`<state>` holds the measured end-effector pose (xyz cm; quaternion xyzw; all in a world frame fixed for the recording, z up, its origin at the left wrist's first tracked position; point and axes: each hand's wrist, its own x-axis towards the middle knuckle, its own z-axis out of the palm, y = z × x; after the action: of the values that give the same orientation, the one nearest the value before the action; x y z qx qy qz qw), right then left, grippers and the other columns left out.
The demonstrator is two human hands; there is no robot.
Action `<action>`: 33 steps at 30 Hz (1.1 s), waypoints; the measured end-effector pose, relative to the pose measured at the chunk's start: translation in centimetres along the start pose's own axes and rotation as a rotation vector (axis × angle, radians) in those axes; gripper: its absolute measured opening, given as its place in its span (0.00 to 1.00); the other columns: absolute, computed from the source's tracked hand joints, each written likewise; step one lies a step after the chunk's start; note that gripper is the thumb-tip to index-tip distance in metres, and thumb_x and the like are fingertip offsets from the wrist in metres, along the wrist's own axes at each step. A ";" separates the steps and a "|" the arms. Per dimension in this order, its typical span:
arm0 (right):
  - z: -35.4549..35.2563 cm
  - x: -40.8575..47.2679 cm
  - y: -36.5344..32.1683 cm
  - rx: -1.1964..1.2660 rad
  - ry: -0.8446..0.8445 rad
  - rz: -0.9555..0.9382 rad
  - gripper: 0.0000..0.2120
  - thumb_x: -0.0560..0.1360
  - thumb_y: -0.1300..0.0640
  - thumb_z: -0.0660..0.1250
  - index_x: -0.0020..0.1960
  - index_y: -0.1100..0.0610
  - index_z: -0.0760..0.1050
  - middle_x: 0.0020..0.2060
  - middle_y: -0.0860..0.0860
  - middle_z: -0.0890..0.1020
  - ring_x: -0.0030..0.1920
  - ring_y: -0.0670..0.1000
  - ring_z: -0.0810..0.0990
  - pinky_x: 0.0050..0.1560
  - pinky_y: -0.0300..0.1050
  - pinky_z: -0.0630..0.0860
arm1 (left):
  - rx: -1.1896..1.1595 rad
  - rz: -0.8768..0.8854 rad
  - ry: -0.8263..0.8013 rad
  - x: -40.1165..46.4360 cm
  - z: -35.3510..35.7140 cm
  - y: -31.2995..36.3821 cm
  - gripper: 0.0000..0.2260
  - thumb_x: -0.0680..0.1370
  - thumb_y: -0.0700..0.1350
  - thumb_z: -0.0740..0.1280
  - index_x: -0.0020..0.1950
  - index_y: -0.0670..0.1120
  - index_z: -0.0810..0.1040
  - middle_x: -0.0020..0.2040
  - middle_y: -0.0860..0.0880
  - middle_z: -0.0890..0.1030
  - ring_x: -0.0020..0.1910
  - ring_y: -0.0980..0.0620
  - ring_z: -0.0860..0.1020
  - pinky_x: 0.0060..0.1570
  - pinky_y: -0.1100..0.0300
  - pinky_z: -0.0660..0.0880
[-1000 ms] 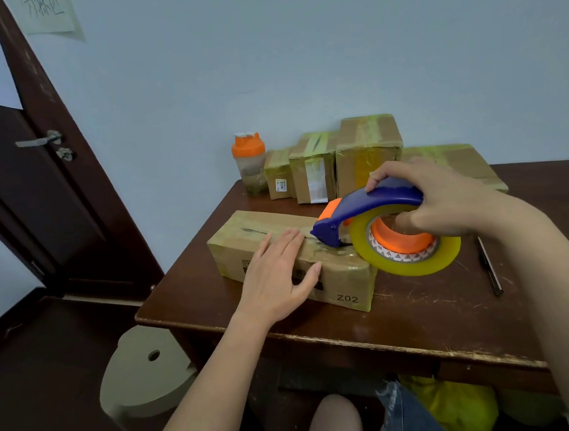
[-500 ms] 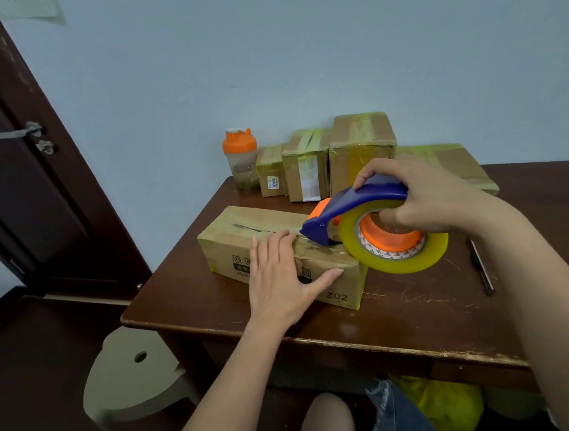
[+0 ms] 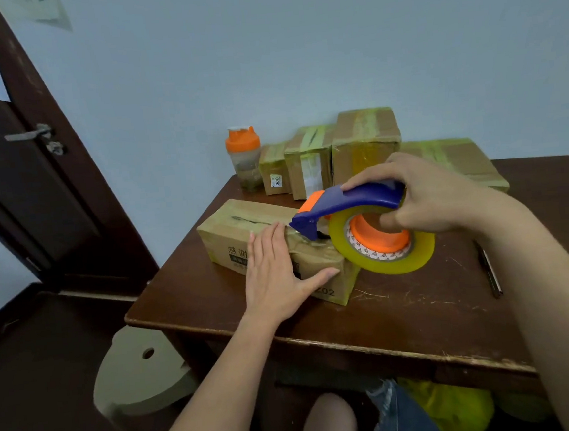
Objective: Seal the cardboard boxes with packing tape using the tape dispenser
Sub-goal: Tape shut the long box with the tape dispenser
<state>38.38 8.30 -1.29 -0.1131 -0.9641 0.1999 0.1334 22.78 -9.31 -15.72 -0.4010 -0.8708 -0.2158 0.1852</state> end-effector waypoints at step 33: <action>3.6 -5.1 6.2 0.098 0.009 0.159 0.29 0.67 0.53 0.77 0.53 0.33 0.61 0.56 0.48 0.71 0.49 0.53 0.77 0.48 0.56 0.79 | 0.061 -0.008 -0.081 0.7 -0.5 0.4 0.53 0.65 0.81 0.47 0.76 0.42 0.60 0.75 0.45 0.62 0.77 0.47 0.56 0.75 0.52 0.38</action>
<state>43.13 11.20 -8.18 -0.1835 -0.9405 0.2564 0.1269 22.75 -8.90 -14.90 -0.4002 -0.8853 -0.1736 0.1611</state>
